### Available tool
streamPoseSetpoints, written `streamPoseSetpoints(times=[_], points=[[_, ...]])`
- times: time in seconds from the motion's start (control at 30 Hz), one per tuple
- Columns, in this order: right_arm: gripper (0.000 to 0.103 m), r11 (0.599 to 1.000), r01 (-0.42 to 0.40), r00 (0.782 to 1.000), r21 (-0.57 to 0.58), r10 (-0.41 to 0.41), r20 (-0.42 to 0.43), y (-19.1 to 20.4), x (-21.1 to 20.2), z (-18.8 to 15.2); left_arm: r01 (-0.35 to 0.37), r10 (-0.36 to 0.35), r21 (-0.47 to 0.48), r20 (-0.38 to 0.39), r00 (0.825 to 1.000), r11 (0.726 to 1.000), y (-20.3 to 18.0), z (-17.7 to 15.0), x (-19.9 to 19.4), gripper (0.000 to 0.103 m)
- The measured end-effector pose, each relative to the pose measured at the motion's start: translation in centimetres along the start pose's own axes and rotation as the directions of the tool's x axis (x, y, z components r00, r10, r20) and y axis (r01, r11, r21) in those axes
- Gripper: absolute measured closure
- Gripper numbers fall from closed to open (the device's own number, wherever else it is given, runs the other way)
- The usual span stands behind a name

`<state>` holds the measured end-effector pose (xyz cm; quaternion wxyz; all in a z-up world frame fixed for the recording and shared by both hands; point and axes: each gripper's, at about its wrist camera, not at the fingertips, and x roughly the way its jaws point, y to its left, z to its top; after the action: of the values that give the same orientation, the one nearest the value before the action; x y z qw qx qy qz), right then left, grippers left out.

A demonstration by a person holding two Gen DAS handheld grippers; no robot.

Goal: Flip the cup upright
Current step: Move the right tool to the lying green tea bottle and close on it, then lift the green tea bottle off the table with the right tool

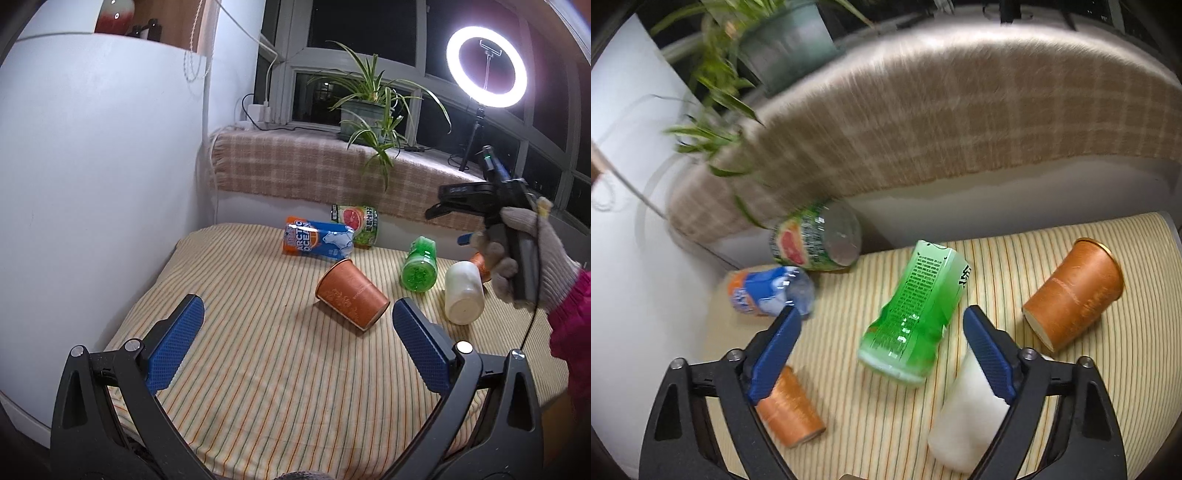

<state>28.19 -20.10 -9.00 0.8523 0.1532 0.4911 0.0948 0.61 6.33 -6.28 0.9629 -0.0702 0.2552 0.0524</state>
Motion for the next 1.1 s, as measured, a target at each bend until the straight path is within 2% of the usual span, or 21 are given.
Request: streamPoseSetpoints(times=[0.2, 0.27, 0.73, 0.8, 0.87, 1.1], points=[[0.025, 0.995, 0.093, 0.993, 0.022, -0.091, -0.08, 0.1, 3.9, 1.3, 0.004, -0.004, -0.015, -0.007, 1.0, 1.0, 0.6, 0.0, 0.4, 0.0], [0.03, 0.993, 0.118, 0.988, 0.028, -0.115, -0.103, 0.2, 4.8, 1.6, 0.0, -0.001, -0.022, -0.008, 1.0, 1.0, 0.9, 0.1, 0.5, 0.0], [0.031, 0.966, 0.257, 0.953, 0.004, -0.253, -0.169, -0.1, 8.4, 2.5, -0.007, 0.006, -0.046, -0.009, 1.0, 0.999, 2.1, 0.0, 0.6, 0.0], [0.032, 0.965, 0.263, 0.949, -0.004, -0.26, -0.179, 0.0, 9.0, 2.4, -0.01, 0.01, -0.049, -0.008, 1.0, 0.999, 2.3, 0.0, 0.6, 0.0], [0.038, 0.964, 0.265, 0.947, -0.014, -0.263, -0.184, 0.0, 9.6, 2.3, -0.012, 0.012, -0.052, -0.008, 1.0, 0.999, 2.4, 0.1, 0.7, 0.0], [0.039, 0.969, 0.245, 0.953, -0.02, -0.245, -0.18, 0.1, 9.1, 2.2, -0.012, 0.011, -0.047, -0.01, 1.0, 0.999, 2.4, 0.2, 0.7, 0.0]])
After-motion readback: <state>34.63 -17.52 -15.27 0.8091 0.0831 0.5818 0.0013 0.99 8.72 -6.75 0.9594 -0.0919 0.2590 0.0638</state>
